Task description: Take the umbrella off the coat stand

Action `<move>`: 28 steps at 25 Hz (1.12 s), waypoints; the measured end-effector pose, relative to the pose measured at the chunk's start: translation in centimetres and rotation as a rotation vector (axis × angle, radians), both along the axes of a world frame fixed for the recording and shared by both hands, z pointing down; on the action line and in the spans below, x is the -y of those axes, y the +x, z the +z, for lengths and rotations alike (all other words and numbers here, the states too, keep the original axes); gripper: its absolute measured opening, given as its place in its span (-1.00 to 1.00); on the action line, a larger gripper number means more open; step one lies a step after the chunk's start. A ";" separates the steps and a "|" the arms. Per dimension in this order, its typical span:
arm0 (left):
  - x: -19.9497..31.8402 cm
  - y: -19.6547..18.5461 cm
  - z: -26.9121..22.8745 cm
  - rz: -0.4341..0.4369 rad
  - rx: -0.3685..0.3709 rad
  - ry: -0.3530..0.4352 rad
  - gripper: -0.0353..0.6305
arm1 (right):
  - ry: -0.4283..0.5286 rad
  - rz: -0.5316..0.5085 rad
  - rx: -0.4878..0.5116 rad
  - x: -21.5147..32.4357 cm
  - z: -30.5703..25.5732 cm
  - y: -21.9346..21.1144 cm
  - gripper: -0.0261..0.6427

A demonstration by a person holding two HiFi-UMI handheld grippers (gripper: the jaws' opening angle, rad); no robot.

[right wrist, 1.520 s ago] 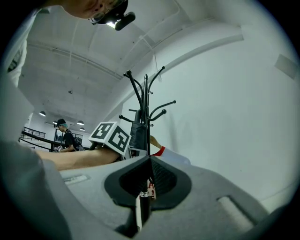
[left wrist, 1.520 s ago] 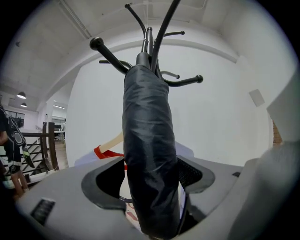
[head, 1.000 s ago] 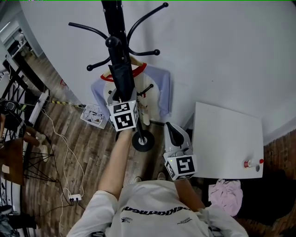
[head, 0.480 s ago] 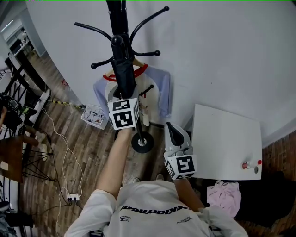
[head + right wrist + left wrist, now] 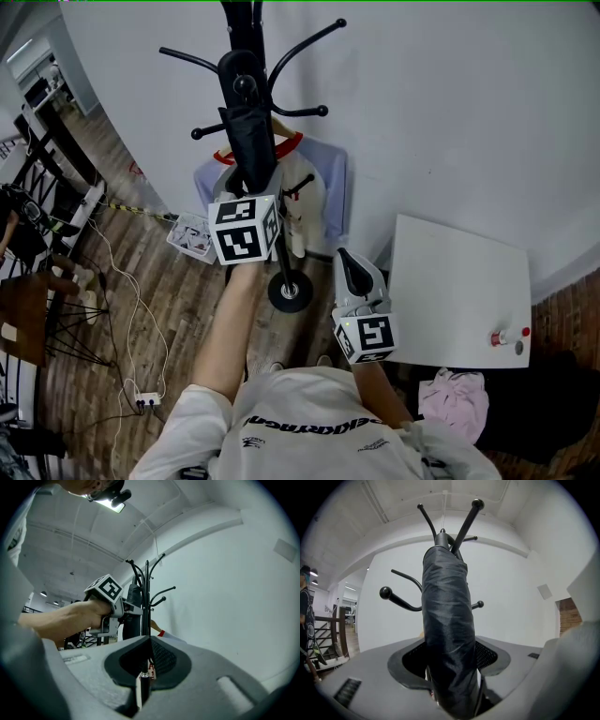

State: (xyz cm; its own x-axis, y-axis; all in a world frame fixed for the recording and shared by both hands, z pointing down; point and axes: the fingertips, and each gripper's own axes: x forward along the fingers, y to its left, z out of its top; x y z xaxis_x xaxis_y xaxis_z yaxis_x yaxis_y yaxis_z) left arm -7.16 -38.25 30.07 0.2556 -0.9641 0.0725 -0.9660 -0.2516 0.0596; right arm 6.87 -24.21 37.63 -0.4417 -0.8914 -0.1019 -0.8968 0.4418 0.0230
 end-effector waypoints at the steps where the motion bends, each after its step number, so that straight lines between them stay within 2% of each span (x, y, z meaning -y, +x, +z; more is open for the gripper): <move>1: -0.3 0.0 -0.4 0.003 -0.001 0.006 -0.12 | 0.001 -0.001 0.001 -0.1 0.0 -0.1 -0.93; 14: -3.7 1.2 -4.2 0.068 0.015 0.083 -0.12 | -0.001 -0.002 0.004 0.2 0.1 -0.8 -0.93; 28: -6.6 1.5 -5.2 0.127 -0.006 0.124 -0.12 | -0.004 0.001 -0.006 1.2 0.1 -1.7 -0.93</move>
